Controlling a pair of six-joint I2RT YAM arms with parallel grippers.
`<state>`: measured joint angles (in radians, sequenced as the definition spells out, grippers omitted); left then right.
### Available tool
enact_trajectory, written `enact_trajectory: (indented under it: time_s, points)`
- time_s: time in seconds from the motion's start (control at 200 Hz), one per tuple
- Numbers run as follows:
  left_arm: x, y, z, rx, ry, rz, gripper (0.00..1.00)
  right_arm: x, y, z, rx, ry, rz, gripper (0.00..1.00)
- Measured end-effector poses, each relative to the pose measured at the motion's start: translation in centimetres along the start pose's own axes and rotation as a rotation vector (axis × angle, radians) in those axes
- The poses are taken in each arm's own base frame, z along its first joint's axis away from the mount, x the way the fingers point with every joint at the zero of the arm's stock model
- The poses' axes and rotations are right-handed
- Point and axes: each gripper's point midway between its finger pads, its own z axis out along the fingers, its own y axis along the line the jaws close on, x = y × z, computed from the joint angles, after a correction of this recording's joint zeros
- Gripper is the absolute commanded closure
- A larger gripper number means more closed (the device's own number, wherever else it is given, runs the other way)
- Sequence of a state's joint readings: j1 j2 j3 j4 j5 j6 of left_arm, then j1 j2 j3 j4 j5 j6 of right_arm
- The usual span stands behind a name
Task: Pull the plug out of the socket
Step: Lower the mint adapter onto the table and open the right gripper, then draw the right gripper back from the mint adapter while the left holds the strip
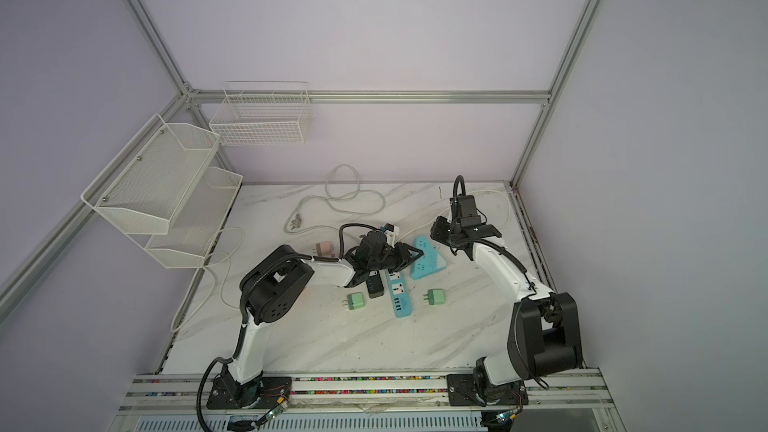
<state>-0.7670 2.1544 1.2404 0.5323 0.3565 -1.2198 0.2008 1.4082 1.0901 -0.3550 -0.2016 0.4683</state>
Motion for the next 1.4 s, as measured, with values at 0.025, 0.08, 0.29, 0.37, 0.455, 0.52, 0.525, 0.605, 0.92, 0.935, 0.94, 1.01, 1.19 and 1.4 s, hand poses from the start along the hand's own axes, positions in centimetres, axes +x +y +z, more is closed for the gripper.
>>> enact_trajectory:
  time_s: [0.025, 0.08, 0.29, 0.37, 0.455, 0.52, 0.525, 0.605, 0.92, 0.935, 0.94, 1.01, 1.19, 1.4]
  points:
    - [-0.1, -0.1, 0.1, 0.002, -0.001, 0.001, 1.0, -0.2, 0.0, -0.6, -0.01, -0.015, 0.005, 0.87]
    - [-0.2, -0.1, 0.3, 0.005, -0.005, 0.003, 1.0, -0.2, -0.2, -1.7, -0.022, -0.032, 0.021, 0.87]
    - [-0.8, -0.2, 1.1, 0.014, -0.021, 0.007, 0.93, 3.3, -1.2, -3.8, -0.071, 0.002, 0.064, 0.87]
    - [-0.9, -0.2, 1.1, 0.014, -0.026, 0.008, 0.87, 4.7, -1.5, -4.1, -0.083, 0.033, 0.075, 0.87]
    - [-1.1, -0.1, 1.1, 0.009, -0.032, 0.007, 0.76, 6.2, -2.0, -4.0, -0.087, 0.067, 0.087, 0.88]
    - [-1.3, -0.1, 1.1, 0.003, -0.036, 0.006, 0.7, 7.6, -2.6, -3.7, -0.081, 0.099, 0.102, 0.88]
    - [-1.3, -0.1, 1.1, 0.002, -0.036, 0.005, 0.69, 7.8, -2.7, -3.7, -0.08, 0.102, 0.104, 0.88]
    - [-1.6, -0.1, 1.1, -0.009, -0.039, 0.005, 0.64, 9.4, -3.5, -3.4, -0.07, 0.14, 0.124, 0.88]
    - [-2.4, 2.1, 1.5, -0.097, -0.053, 0.005, 0.5, 12.9, -6.2, -1.4, -0.035, 0.199, 0.214, 0.87]
    - [-2.4, 2.1, 1.5, -0.097, -0.053, 0.004, 0.49, 12.9, -6.4, -1.3, -0.033, 0.199, 0.221, 0.87]
    - [-2.5, 2.1, 1.5, -0.098, -0.054, 0.005, 0.48, 12.9, -6.4, -1.3, -0.033, 0.199, 0.222, 0.87]
    - [-2.6, 1.9, 1.6, -0.105, -0.056, 0.018, 0.43, 13.0, -7.0, -0.8, -0.025, 0.191, 0.243, 0.86]
    - [-3.1, 2.5, 1.5, -0.16, -0.067, 0.046, 0.34, 12.3, -9.1, 0.3, -0.002, 0.154, 0.303, 0.85]
    - [-3.2, 3.8, 1.2, -0.232, -0.061, 0.054, 0.27, 12.1, -10.6, 1.4, 0.008, 0.132, 0.332, 0.8]
